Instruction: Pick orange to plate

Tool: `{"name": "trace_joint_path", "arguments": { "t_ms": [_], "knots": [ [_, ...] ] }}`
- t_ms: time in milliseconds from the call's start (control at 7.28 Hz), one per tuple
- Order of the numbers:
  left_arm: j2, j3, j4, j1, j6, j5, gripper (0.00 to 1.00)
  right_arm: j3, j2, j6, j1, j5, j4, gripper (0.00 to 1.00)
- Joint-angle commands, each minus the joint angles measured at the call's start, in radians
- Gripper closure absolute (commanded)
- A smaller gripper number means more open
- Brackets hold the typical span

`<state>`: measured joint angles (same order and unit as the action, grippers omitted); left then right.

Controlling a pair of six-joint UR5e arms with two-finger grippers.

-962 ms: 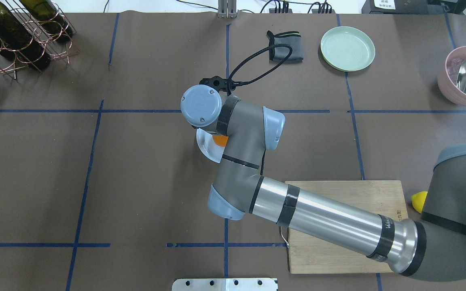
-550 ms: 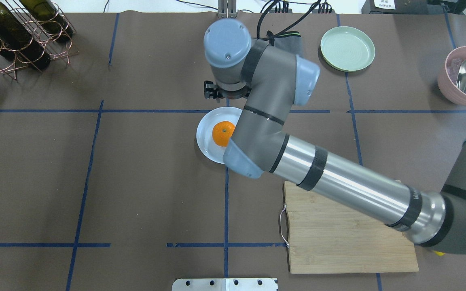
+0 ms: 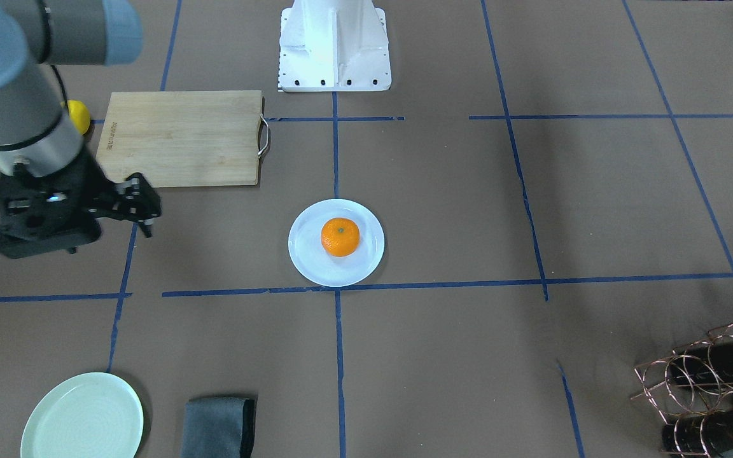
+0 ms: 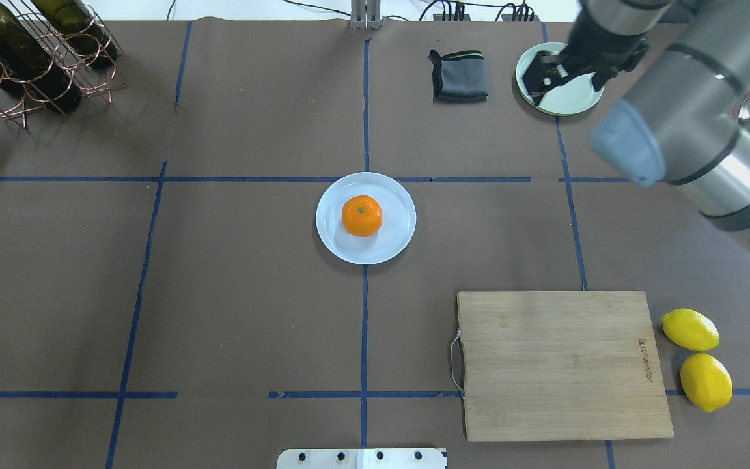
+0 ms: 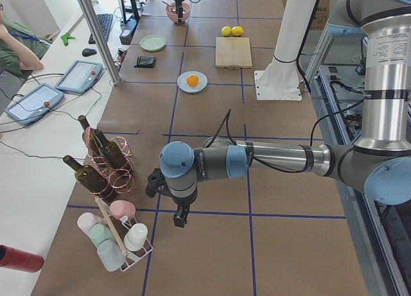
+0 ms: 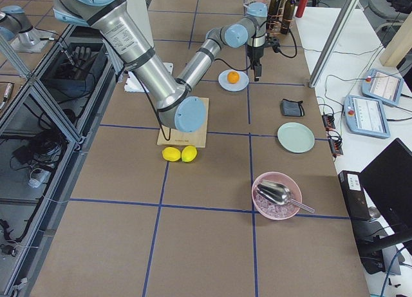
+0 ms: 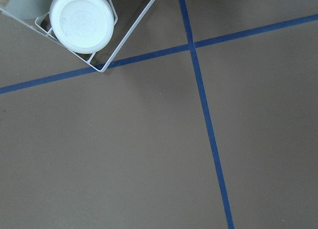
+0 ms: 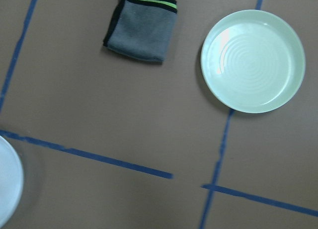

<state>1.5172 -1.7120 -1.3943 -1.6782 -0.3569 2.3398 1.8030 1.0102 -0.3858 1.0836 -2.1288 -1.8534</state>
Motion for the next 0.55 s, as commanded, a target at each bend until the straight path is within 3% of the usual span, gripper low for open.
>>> {"name": "trace_joint_path", "arguments": {
  "t_ms": [0,137,275,412],
  "knots": [
    [-0.002,-0.023,-0.002,0.0,-0.001,-0.001,0.0,0.018,0.207,0.459,0.227,-0.081,-0.007,0.0],
    [-0.002,-0.024,-0.006,0.0,-0.007,-0.001,0.0,0.025,0.314,0.607,0.31,-0.098,0.002,0.0],
    [-0.002,-0.031,-0.003,0.0,-0.007,-0.001,0.0,0.021,0.443,0.639,0.365,-0.1,0.034,0.0],
    [-0.002,-0.029,-0.003,0.0,-0.007,-0.001,0.0,0.012,0.57,0.646,0.395,-0.094,0.136,0.0]
  ]
}}
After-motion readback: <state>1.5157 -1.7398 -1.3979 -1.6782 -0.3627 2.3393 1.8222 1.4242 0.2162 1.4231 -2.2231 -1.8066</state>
